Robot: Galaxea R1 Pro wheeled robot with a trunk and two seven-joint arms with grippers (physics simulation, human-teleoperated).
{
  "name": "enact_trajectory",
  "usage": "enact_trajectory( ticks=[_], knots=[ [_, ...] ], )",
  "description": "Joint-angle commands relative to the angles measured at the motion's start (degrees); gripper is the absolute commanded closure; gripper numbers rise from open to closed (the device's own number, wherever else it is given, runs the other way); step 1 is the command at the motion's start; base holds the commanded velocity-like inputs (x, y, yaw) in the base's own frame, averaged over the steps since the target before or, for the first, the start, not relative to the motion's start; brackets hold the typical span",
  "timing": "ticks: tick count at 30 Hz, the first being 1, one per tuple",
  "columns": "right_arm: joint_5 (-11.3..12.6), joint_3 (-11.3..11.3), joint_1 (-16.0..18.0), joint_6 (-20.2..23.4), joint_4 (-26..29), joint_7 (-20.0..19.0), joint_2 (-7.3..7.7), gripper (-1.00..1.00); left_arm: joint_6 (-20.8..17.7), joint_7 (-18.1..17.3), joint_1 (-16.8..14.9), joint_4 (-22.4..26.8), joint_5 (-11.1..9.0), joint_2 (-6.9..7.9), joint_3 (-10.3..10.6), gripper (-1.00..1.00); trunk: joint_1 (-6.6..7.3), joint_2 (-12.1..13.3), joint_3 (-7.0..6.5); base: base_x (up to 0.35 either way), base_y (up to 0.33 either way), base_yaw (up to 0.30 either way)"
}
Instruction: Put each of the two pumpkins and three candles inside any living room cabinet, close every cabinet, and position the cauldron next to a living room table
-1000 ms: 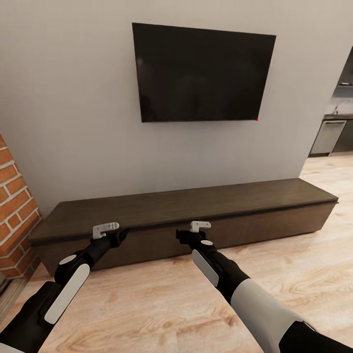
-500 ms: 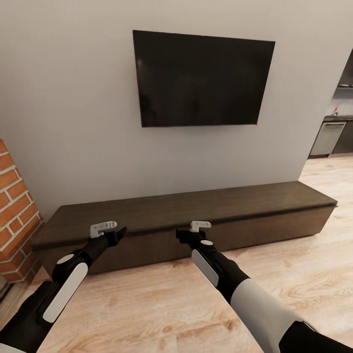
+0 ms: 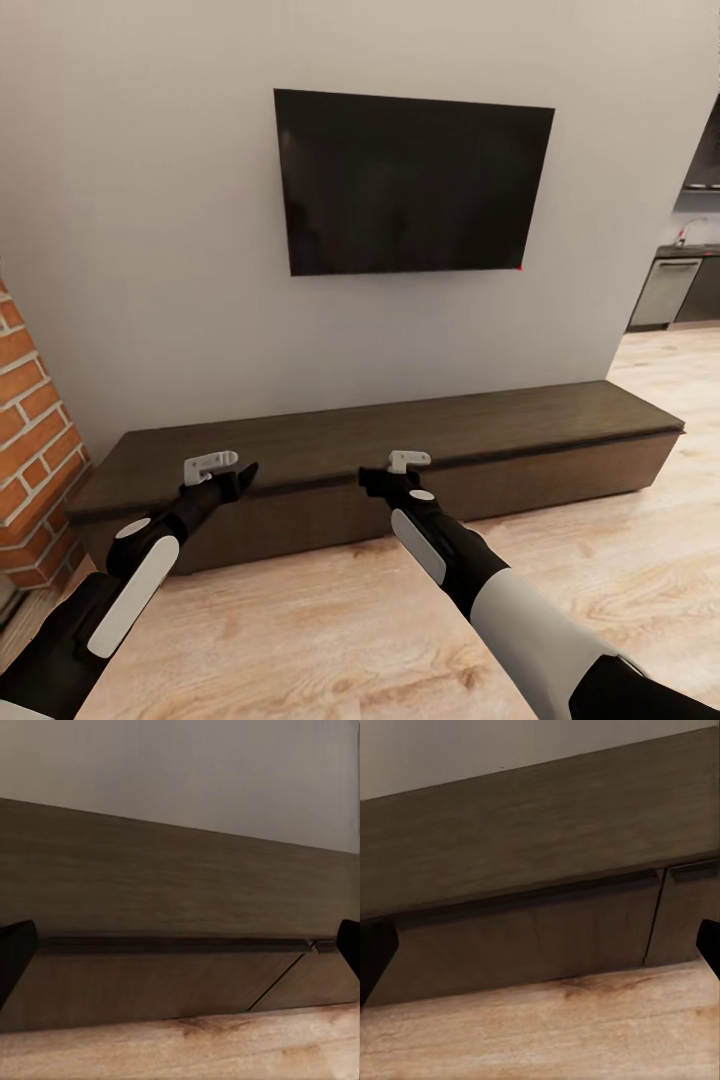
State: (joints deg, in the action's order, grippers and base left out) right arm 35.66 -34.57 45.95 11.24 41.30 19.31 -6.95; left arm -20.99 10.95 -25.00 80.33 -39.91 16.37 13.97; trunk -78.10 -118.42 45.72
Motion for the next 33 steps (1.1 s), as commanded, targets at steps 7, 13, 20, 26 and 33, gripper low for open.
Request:
enact_trajectory(
  ticks=[7,13,20,26,33],
  knots=[
    [0.38,-0.31,0.08,-0.86,0.09,0.47,0.05,-1.0,-0.14,0.57,-0.05,0.09,-0.61,0.06,0.15,-1.0,1.55,2.79,-1.84,0.0,0.0,0.0],
    [0.38,-0.27,0.08,-1.03,0.09,0.47,0.02,-1.0,-0.15,0.57,-0.05,0.09,-0.61,0.06,0.11,-1.0,2.87,5.2,-3.3,0.0,0.0,0.0],
    [0.38,-0.22,0.04,-1.04,0.09,0.42,0.05,-1.0,-0.04,0.48,-0.05,0.16,-0.54,0.08,0.2,-1.0,3.09,5.6,-3.52,0.0,0.0,-0.034],
    [0.38,-0.15,0.07,-1.07,0.09,0.39,0.05,-1.0,-0.08,0.55,-0.05,0.12,-0.52,0.07,0.18,-1.0,3.09,5.6,-3.52,0.0,0.0,-0.232],
    [0.38,-0.06,0.06,-2.39,0.03,-0.53,0.06,-1.0,-0.1,0.62,-0.05,0.16,-0.52,0.01,0.18,-1.0,3.09,5.6,-3.63,0.0,0.0,-0.284]
  ],
)
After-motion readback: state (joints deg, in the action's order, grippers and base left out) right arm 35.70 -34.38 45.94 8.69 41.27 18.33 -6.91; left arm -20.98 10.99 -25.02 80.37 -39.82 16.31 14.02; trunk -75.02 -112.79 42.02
